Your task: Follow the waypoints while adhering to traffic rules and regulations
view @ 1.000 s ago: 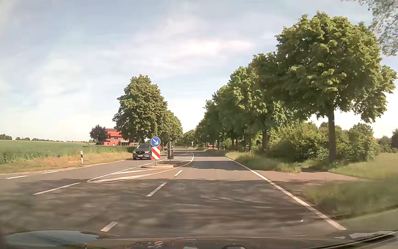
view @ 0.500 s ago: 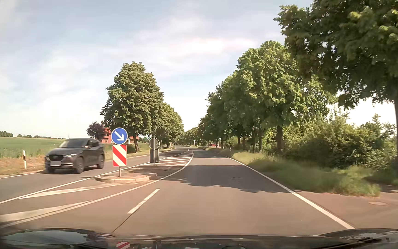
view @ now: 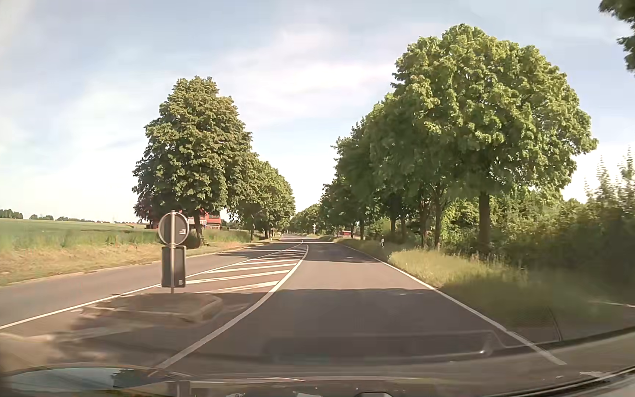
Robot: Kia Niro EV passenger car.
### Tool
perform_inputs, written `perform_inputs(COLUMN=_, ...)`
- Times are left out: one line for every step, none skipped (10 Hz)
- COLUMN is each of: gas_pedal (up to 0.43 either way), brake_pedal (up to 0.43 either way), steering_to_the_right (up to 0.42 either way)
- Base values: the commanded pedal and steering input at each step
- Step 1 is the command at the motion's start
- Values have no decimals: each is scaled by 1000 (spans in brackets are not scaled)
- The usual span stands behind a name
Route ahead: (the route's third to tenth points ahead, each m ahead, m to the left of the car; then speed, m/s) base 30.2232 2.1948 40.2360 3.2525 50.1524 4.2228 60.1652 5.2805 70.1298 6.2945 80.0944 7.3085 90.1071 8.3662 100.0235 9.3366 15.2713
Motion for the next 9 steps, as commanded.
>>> perform_inputs(gas_pedal=150, brake_pedal=0, steering_to_the_right=-9)
perform_inputs(gas_pedal=150, brake_pedal=0, steering_to_the_right=-9)
perform_inputs(gas_pedal=150, brake_pedal=0, steering_to_the_right=-9)
perform_inputs(gas_pedal=150, brake_pedal=0, steering_to_the_right=-9)
perform_inputs(gas_pedal=150, brake_pedal=0, steering_to_the_right=-9)
perform_inputs(gas_pedal=150, brake_pedal=0, steering_to_the_right=-9)
perform_inputs(gas_pedal=150, brake_pedal=0, steering_to_the_right=-9)
perform_inputs(gas_pedal=150, brake_pedal=0, steering_to_the_right=-9)
perform_inputs(gas_pedal=150, brake_pedal=0, steering_to_the_right=-10)
